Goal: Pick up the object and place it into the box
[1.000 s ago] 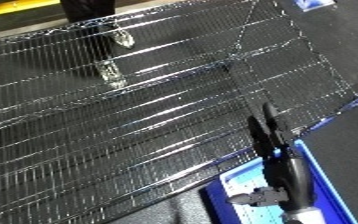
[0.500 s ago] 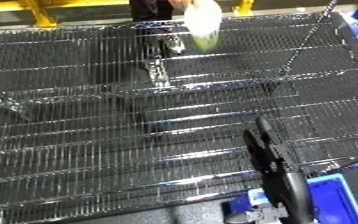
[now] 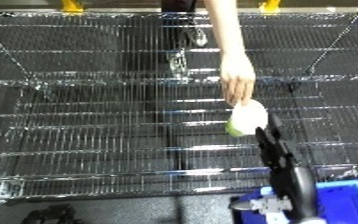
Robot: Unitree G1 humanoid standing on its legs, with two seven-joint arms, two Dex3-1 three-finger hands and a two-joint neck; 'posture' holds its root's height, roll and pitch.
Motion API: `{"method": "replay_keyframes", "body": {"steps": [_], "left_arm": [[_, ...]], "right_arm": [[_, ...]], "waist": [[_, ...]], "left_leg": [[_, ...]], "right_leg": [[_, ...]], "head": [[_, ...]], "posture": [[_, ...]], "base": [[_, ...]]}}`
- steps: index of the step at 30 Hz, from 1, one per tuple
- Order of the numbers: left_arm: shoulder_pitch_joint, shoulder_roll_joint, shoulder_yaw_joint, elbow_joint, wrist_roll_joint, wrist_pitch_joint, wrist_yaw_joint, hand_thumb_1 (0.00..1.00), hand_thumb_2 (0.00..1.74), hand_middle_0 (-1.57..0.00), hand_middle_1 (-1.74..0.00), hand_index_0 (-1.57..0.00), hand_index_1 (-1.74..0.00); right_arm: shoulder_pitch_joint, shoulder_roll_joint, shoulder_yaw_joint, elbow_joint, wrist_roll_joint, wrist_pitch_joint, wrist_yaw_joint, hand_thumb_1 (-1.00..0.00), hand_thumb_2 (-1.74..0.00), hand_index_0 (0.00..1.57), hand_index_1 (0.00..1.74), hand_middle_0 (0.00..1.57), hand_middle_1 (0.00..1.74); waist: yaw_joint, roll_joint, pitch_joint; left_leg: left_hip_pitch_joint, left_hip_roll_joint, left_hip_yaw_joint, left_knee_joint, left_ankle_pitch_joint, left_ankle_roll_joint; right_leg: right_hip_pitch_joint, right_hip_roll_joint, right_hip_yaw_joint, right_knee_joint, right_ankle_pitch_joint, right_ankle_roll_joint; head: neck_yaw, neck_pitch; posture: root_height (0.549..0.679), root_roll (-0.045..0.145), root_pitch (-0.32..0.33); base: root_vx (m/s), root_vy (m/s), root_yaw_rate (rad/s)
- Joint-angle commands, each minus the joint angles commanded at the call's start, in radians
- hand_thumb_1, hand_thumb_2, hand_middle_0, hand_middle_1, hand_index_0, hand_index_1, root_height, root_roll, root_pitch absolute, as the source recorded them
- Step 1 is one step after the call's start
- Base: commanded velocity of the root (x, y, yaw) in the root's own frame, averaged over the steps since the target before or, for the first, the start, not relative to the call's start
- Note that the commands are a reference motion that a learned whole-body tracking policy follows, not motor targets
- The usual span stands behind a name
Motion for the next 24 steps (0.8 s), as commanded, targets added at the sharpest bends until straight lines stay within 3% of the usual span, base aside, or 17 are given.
{"method": "replay_keyframes", "body": {"steps": [7,18,24], "left_arm": [[0.011,0.002,-0.003,-0.002,0.004,0.004,-0.007,1.00,1.74,-1.57,-1.74,-1.57,-1.74],[0.012,0.009,-0.006,-0.015,0.004,0.003,-0.011,1.00,1.74,-1.57,-1.74,-1.57,-1.74],[0.015,0.013,-0.003,-0.031,0.014,0.001,-0.027,1.00,1.74,-1.57,-1.74,-1.57,-1.74]], "right_arm": [[0.013,0.000,-0.006,0.015,0.007,-0.012,-0.013,0.00,0.00,0.00,0.00,0.00,0.00],[0.014,-0.024,-0.032,0.009,-0.005,-0.038,-0.046,0.00,0.00,0.00,0.00,0.00,0.00],[0.026,-0.035,-0.045,0.002,-0.013,-0.039,-0.049,0.00,0.00,0.00,0.00,0.00,0.00]], "waist": [[-0.001,-0.002,0.001],[-0.014,-0.001,0.008],[-0.023,0.001,0.011]], "left_leg": [[0.002,0.003,0.003,0.003,-0.003,0.0015],[-0.012,0.004,0.011,0.022,-0.013,0.0030],[-0.025,0.006,0.017,0.040,-0.021,0.0034]], "right_leg": [[0.004,-0.0014,0.000,-0.003,0.003,0.0012],[-0.013,0.0016,0.009,0.006,0.003,0.0036],[-0.028,0.0035,0.015,0.020,0.001,0.0026]], "head": [[0.028,0.022],[0.055,0.023],[0.077,0.064]], "posture": [[0.657,0.047,-0.058],[0.656,0.046,-0.054],[0.654,0.047,-0.049]], "base": [[0.011,-0.008,-0.014],[-0.013,-0.005,-0.045],[0.001,-0.009,-0.060]]}}
